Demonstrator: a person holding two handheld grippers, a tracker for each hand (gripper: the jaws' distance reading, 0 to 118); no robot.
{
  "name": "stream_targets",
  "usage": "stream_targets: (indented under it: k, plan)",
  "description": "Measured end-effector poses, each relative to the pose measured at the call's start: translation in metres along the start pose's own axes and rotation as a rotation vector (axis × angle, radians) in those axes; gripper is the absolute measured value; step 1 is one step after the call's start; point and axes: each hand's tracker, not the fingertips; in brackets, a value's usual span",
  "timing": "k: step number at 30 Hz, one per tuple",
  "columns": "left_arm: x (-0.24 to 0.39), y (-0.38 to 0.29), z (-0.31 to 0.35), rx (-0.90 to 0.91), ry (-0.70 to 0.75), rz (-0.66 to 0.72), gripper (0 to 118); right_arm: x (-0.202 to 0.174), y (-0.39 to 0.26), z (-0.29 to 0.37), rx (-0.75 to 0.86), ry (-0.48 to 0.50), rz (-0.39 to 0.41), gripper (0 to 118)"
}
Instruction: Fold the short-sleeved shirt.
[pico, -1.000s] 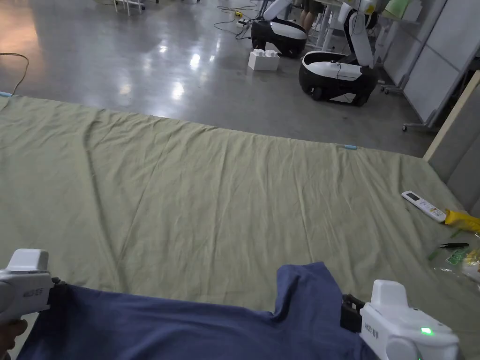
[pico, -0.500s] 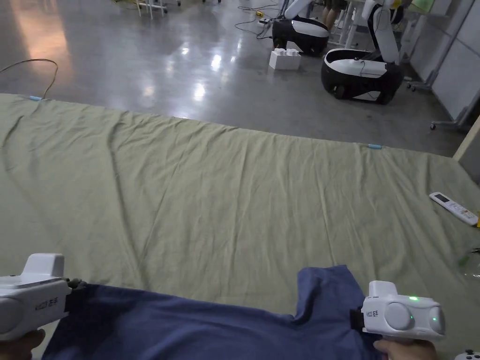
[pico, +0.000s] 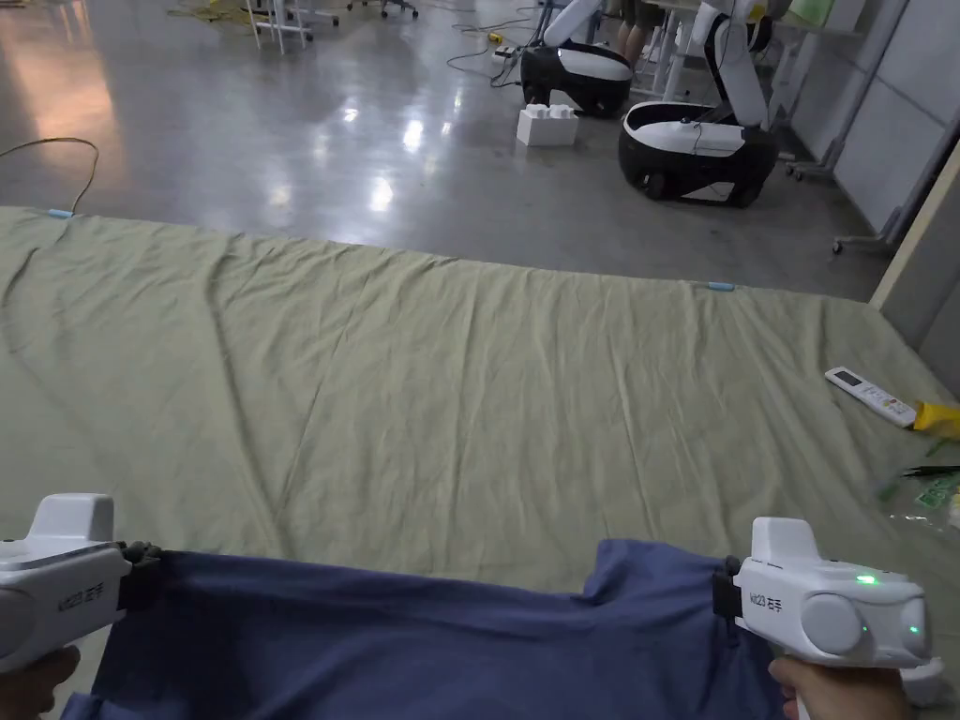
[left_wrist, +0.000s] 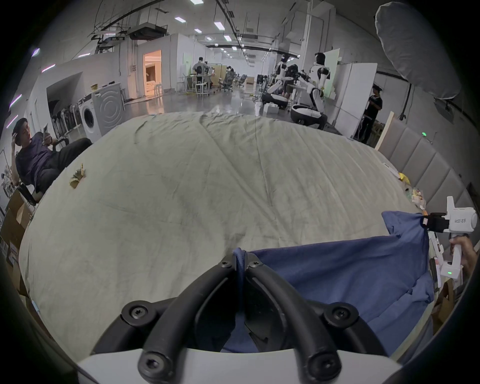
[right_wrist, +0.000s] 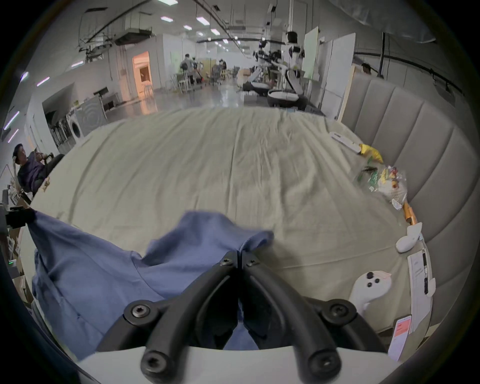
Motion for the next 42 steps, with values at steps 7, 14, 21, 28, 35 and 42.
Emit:
stream_targets:
  k: [7,14,21,28,35,42]
  plan:
    - [-0.016,-0.002,0.051,0.081,-0.041,0.030,5,0.015,-0.002,0.072,0.086,0.016,0.011,2]
    - [-0.032,-0.034,0.091,0.100,-0.099,0.051,5,0.015,-0.045,0.126,0.098,0.020,0.028,2]
    - [-0.042,-0.090,0.112,0.038,-0.118,0.073,5,0.010,-0.112,0.147,0.016,0.011,0.032,2]
    - [-0.054,-0.146,0.112,-0.067,-0.085,0.099,5,0.015,-0.167,0.139,-0.112,0.007,0.008,2]
    - [-0.056,-0.150,0.109,-0.154,-0.050,0.070,5,0.004,-0.191,0.125,-0.208,-0.027,0.037,2]
    - [-0.063,-0.180,0.041,-0.216,-0.038,0.066,5,-0.005,-0.204,0.102,-0.249,-0.054,0.074,2]
